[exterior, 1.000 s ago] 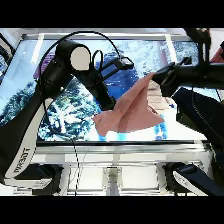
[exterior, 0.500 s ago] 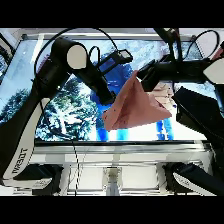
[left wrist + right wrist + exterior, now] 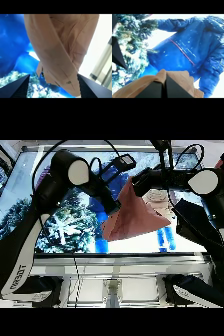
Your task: Fold the clothes and pants, and hang the long-sleeved shirts on hangers.
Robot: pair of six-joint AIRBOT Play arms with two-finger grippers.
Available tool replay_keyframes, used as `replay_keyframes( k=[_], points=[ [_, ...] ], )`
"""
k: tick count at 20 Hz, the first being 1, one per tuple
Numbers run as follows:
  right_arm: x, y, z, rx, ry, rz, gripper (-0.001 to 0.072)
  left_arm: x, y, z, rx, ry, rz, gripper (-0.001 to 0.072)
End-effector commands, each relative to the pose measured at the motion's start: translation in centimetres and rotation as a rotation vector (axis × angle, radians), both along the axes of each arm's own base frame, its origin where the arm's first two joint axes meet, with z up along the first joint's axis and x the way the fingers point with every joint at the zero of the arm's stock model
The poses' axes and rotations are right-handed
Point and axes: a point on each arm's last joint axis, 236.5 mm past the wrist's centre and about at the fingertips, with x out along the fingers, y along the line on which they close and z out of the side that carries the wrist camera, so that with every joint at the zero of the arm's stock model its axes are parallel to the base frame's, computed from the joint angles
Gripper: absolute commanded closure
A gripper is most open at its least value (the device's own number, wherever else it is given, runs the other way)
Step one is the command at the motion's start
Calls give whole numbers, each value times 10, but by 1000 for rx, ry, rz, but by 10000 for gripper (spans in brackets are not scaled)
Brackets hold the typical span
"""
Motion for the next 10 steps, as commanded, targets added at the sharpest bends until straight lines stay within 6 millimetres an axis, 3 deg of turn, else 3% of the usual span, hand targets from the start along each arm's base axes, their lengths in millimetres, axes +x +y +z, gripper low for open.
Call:
replay_keyframes(
  k=[1,3,5,10],
  points=[
    [13,1,-2,36,5,-46,704,4,-2,2,60,-91,20,17],
    [14,4,-2,43,5,-46,703,4,-15,7,30,-126,3,18],
    [11,8,3,53,-4,-38,703,19,-17,6,22,-161,69,19],
    [9,11,20,59,-36,-25,703,29,-16,-41,130,-91,99,19]
  ],
)
